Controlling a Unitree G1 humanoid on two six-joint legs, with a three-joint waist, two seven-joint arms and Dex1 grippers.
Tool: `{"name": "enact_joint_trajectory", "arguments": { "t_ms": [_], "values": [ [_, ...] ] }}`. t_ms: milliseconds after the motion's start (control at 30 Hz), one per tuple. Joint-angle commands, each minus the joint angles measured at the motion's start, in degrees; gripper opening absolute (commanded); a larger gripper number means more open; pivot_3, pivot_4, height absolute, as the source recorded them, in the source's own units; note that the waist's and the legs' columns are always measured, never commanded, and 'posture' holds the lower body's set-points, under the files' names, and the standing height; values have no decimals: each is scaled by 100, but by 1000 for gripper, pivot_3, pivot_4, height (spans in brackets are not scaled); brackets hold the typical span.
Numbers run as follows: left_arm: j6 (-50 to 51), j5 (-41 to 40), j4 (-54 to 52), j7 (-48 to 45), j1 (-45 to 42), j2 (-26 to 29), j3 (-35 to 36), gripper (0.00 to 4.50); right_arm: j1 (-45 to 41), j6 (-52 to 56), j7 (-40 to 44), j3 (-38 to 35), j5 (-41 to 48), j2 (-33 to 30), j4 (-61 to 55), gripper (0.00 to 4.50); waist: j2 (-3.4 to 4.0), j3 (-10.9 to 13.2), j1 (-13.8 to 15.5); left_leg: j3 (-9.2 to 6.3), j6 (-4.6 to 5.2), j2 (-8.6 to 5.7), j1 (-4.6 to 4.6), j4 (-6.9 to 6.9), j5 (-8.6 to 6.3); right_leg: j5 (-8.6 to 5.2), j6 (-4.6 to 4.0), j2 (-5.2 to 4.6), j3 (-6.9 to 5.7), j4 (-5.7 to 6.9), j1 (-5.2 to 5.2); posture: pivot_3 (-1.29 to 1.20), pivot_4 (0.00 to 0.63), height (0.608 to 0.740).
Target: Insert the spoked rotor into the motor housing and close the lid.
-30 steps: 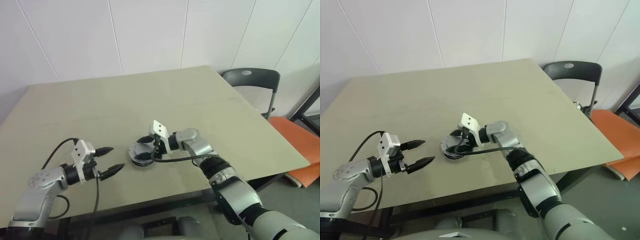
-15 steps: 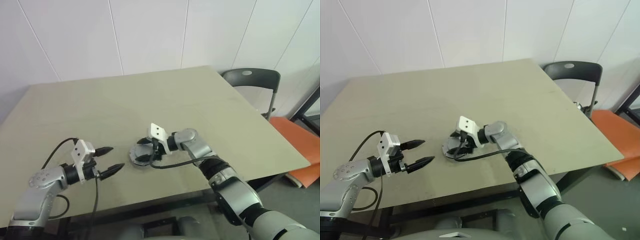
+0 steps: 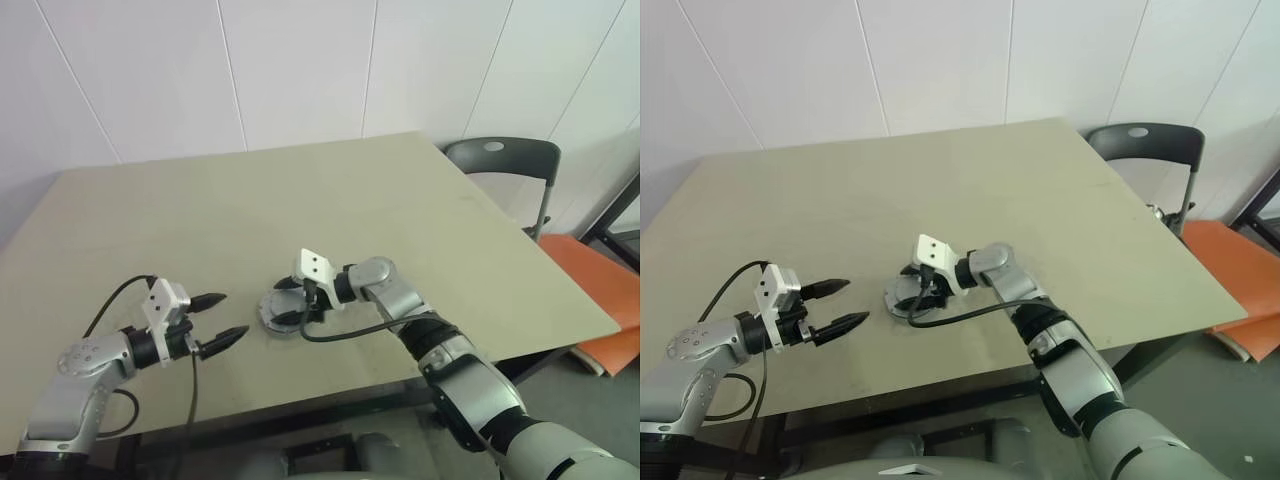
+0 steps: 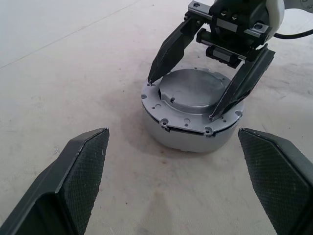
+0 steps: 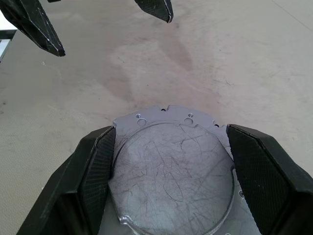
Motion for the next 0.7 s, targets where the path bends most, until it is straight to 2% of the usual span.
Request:
{"name": "enact_joint_trajectory", "arguments": {
  "t_ms": [33, 700],
  "values": [
    [27, -31, -233, 34, -116, 38, -24, 4500, 80, 72, 85, 76, -96, -113, -13, 3277, 0, 0, 0, 0, 0, 0, 0, 0, 0, 0, 0, 0, 0, -2, 1, 0, 0, 740],
    [96, -27, -295, 101, -140, 13, -28, 4500, 211, 79, -26, 259, -325, -176, 219, 3277, -1, -1, 1, -1, 0, 0, 12, -5, -1, -1, -1, -2, -1, -29, 23, 0, 0, 740]
  ]
}}
